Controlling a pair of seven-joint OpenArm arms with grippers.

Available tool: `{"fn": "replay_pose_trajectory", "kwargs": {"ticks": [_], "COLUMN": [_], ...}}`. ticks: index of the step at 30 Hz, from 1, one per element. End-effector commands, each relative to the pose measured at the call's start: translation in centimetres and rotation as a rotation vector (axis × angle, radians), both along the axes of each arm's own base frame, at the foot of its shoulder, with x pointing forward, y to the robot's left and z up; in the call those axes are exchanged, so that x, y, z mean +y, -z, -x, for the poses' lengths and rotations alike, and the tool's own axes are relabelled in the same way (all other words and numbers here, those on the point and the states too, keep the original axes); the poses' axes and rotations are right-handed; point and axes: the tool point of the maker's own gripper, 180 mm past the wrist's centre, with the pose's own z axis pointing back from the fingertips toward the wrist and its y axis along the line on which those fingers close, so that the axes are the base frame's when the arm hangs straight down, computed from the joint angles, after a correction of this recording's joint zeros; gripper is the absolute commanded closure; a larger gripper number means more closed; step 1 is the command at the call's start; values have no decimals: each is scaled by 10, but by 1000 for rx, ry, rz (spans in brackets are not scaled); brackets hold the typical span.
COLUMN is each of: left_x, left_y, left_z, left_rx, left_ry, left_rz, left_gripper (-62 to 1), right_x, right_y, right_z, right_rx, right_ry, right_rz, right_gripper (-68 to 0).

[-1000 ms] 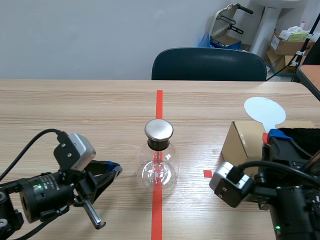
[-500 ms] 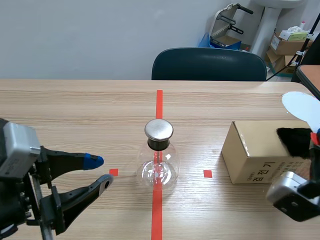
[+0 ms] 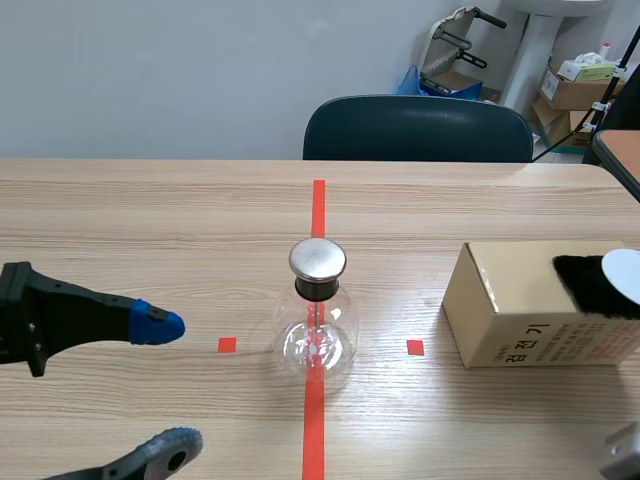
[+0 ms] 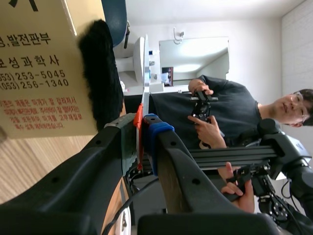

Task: Do the electroscope experiment

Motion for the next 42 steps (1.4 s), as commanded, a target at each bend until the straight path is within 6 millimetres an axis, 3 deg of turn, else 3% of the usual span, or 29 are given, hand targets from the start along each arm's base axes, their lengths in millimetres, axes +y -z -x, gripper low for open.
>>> {"fn": "replay_pose_trajectory", "kwargs": {"ticks": [1,11,20,26,32,36,38,42], "left_x": [-4,-13,-13,-13,-13,-13,-13,-13], "left_y": [-7,-19,-20,-20,-20,-20,-20,-20], "left_z": [4,19,19,19,19,19,19,19], "left_rx": [2,36,35,36,36,36,36,35], "left_ry": [11,67,68,68,68,68,68,68], "left_rz": [33,70,72,70,71,71,70,70], "left_gripper": [-452,-452,-452,-452,-452,-452,-452,-452], "right_x": [-9,-24,-1,-33,4,-29,-35,-3], "right_y": [-15,13,35,34,33,33,34,33], "right_z": [-10,-20,-21,-19,-20,-19,-18,-20], "right_rx": [-66,27,123,116,111,109,112,109], "right_ry": [13,89,3,186,-18,171,203,23], "right_rz": [64,78,7,-7,-10,-20,-19,-19], "right_gripper": [-10,-10,-10,-10,-10,-10,-10,-10]}}
